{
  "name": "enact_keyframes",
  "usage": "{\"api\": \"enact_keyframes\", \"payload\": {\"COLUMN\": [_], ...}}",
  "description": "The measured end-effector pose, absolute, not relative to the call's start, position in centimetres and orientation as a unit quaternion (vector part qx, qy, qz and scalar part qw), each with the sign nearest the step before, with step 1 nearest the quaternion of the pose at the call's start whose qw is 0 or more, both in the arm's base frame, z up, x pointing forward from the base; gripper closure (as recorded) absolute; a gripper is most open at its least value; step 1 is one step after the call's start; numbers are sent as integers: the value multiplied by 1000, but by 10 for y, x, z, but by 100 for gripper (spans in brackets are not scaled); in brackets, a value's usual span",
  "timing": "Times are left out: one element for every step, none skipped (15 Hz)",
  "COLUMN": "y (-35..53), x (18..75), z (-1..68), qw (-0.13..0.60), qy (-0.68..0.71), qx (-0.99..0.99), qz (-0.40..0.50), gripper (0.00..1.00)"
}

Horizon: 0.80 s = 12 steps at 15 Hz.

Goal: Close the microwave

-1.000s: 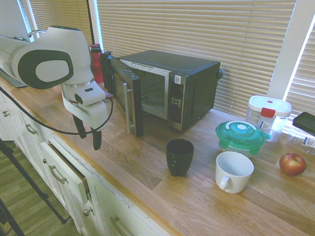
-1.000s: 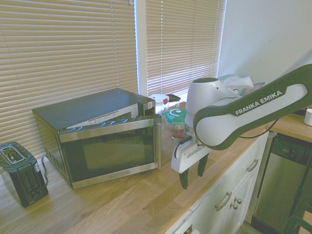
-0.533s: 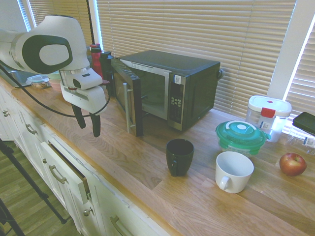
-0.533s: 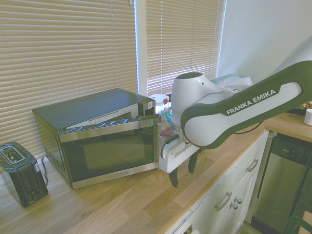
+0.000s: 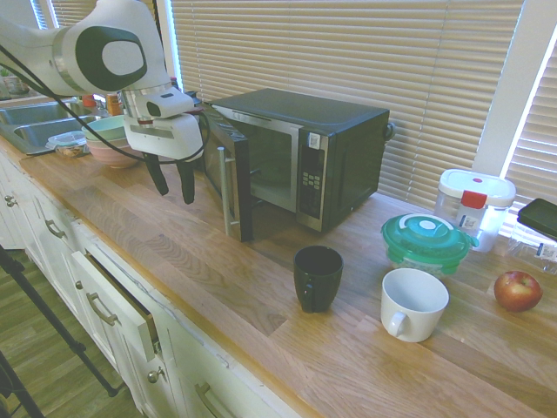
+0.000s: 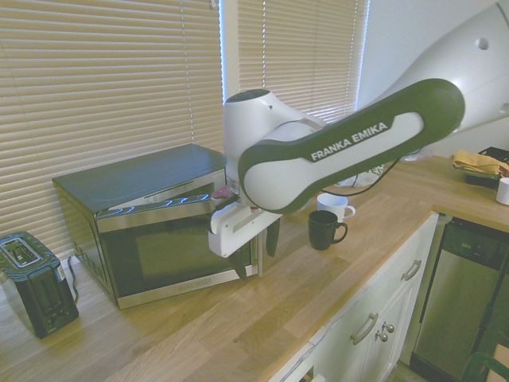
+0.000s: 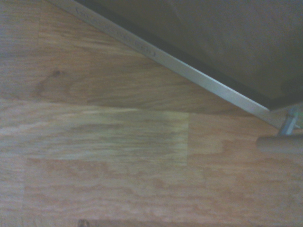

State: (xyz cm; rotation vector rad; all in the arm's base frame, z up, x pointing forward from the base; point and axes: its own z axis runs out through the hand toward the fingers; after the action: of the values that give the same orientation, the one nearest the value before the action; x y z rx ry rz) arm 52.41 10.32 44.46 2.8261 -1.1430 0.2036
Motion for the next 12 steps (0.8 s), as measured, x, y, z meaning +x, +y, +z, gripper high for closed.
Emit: {"api": "enact_keyframes", "payload": {"y": [106,108,108,107,105,101,98,96,93,90,88,86], "x": [535,544,553,561,571,582,594,607,620,635,649,662], "z": [447,450,453,457,460,464,465,467,468,469,469,471], "qw": [45,48,52,54,54,54,53,53,52,52,53,53], "qy": [-374,-374,-373,-374,-376,-381,-385,-386,-388,-388,-388,-386], "qx": [924,924,924,923,922,920,919,918,918,917,917,918], "qz": [66,64,66,68,70,71,71,71,71,71,73,78], "gripper": [0,0,0,0,0,0,0,0,0,0,0,0]}}
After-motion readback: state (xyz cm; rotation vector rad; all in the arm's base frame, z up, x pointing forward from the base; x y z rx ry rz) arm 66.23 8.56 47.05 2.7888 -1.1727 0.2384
